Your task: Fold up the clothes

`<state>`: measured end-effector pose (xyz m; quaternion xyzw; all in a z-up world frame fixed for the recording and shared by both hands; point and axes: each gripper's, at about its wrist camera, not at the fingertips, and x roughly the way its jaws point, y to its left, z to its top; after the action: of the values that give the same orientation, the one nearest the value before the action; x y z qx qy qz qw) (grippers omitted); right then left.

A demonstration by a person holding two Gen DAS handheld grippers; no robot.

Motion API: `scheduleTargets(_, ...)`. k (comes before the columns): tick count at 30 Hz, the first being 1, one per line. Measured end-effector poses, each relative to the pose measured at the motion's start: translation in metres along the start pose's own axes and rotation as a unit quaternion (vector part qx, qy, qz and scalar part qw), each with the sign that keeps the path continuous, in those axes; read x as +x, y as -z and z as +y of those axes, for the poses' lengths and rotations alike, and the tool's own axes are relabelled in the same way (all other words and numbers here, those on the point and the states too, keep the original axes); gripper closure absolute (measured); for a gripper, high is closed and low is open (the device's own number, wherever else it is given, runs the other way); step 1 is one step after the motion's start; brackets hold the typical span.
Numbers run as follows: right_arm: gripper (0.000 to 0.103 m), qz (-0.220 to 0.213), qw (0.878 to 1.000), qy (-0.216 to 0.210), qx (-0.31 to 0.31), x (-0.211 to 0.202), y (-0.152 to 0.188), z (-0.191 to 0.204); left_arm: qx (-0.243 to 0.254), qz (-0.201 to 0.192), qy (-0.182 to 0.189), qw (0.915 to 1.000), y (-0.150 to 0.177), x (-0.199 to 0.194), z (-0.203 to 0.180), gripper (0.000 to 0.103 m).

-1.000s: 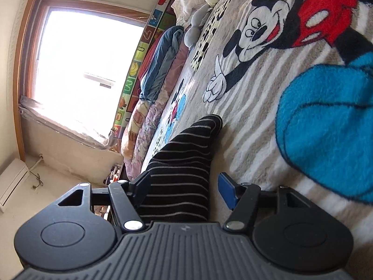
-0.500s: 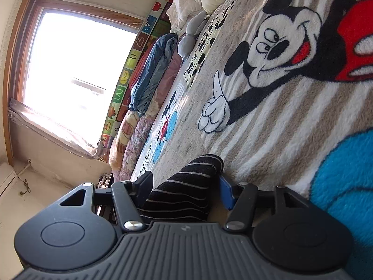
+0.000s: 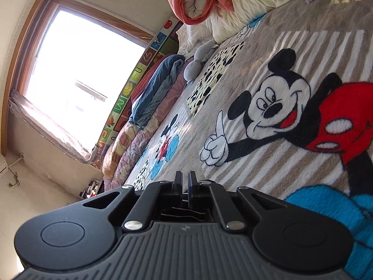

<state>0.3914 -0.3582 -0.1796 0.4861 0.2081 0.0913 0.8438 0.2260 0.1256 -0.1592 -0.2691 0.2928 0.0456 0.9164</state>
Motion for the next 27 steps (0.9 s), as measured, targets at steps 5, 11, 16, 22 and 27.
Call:
scheduleTargets(5, 0.036, 0.031, 0.999, 0.015, 0.016, 0.009, 0.006, -0.004, -0.001, 0.002, 0.002, 1.0000, 0.001, -0.001, 0.002, 0.052)
scheduleTargets(11, 0.040, 0.041, 0.999, 0.030, 0.016, 0.043, 0.026, -0.005, 0.012, 0.003, 0.001, 0.9999, 0.000, 0.005, -0.001, 0.049)
scheduleTargets(16, 0.079, 0.042, 0.998, 0.025, 0.028, 0.065, 0.028, -0.011, 0.020, 0.006, 0.006, 0.9998, -0.001, 0.007, -0.002, 0.044)
scheduleTargets(22, 0.095, 0.014, 0.999, -0.033, 0.028, 0.042, 0.024, 0.001, 0.020, 0.007, 0.009, 0.9997, -0.001, 0.007, -0.002, 0.043)
scheduleTargets(27, 0.095, -0.025, 0.999, -0.043, -0.004, -0.013, -0.003, 0.017, 0.026, 0.007, 0.007, 0.9996, 0.000, 0.005, -0.003, 0.043)
